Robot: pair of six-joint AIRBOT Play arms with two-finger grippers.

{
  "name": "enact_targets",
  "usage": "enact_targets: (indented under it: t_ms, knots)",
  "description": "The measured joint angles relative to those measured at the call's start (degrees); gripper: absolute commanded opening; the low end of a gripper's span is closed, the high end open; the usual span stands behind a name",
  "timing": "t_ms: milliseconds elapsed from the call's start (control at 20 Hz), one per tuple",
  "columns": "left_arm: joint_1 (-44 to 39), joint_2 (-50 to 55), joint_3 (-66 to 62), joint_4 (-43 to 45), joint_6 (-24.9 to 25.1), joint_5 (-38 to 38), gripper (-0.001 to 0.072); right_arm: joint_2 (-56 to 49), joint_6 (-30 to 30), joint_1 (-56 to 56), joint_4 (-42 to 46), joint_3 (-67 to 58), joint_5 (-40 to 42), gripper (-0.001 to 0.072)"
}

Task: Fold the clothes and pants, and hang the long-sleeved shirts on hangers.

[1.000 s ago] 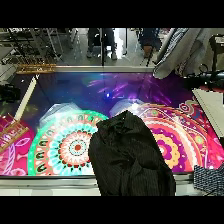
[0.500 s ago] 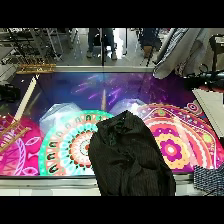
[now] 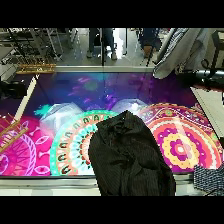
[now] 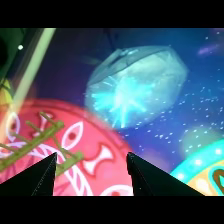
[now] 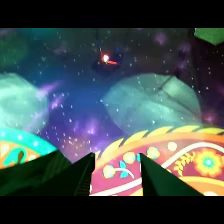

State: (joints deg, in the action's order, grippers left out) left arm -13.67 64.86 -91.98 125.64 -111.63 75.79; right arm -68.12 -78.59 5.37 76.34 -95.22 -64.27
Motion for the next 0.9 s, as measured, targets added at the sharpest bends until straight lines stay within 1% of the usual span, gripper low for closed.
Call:
enact_targets:
  t_ms: [50, 100, 150, 200, 250, 300, 400, 450, 500, 550, 600, 650, 750, 850, 900]
  knots:
    - [0.0, 0.3, 0.0, -0.5, -1.4, 0.1, 0.0446, 0.0, 0.5, 0.0, 1.8, 0.0, -1.6, 0.0479]
    - [0.0, 0.7, 0.0, -0.8, -2.5, 0.3, 0.0446, 0.0, 0.7, 0.0, 4.3, 0.0, -3.4, 0.0544]
    - [0.0, 1.1, 0.0, -1.0, -3.2, 0.5, 0.0446, 0.0, 0.6, 0.2, 6.6, 0.0, -5.3, 0.0594]
    - [0.0, 1.6, 0.0, -1.2, -3.9, 0.5, 0.0446, 0.0, -0.3, 0.4, 8.2, 0.0, -7.1, 0.0599]
    - [0.0, 2.2, 0.0, -1.3, -4.2, 0.7, 0.0447, 0.0, -1.6, 0.5, 9.6, 0.2, -9.3, 0.0632]
    - [0.0, 2.9, 0.0, -1.6, -4.6, 0.7, 0.0446, 0.1, -2.6, 0.6, 9.8, 0.7, -11.8, 0.0650]
    - [-0.1, 4.7, 0.0, -4.0, -4.8, 0.8, 0.0447, 0.1, -4.0, 0.6, 6.7, 3.0, -16.9, 0.0649]
    - [-0.1, 5.7, 0.0, -6.7, -3.9, 0.6, 0.0449, 0.1, -4.1, 0.4, 3.4, 5.3, -18.5, 0.0648]
    - [-0.1, 7.0, 0.0, -10.5, -1.8, 0.0, 0.0452, 0.1, -3.9, 0.0, -0.3, 8.0, -19.3, 0.0648]
    - [-0.1, 8.6, 0.0, -16.0, 1.4, -0.8, 0.0529, 0.1, -3.3, -0.8, -4.4, 11.7, -18.9, 0.0648]
    - [-0.1, 10.4, 0.0, -21.7, 4.5, -1.7, 0.0612, 0.1, -2.8, -1.8, -7.9, 15.6, -17.6, 0.0644]
    - [-0.1, 12.7, 0.0, -28.5, 7.6, -2.8, 0.0623, 0.0, -2.3, -3.3, -11.3, 20.1, -15.0, 0.0642]
    - [-0.1, 18.2, 0.0, -40.4, 12.1, -4.2, 0.0623, -0.6, -1.8, -7.1, -16.5, 28.8, -8.3, 0.0631]
    - [-0.1, 24.7, 0.0, -49.5, 14.7, -5.2, 0.0623, -2.8, -1.6, -10.6, -19.9, 34.6, -1.0, 0.0620]
    - [-0.1, 28.1, 0.0, -53.4, 15.7, -5.4, 0.0622, -4.9, -1.4, -12.1, -21.4, 36.2, 2.5, 0.0582]
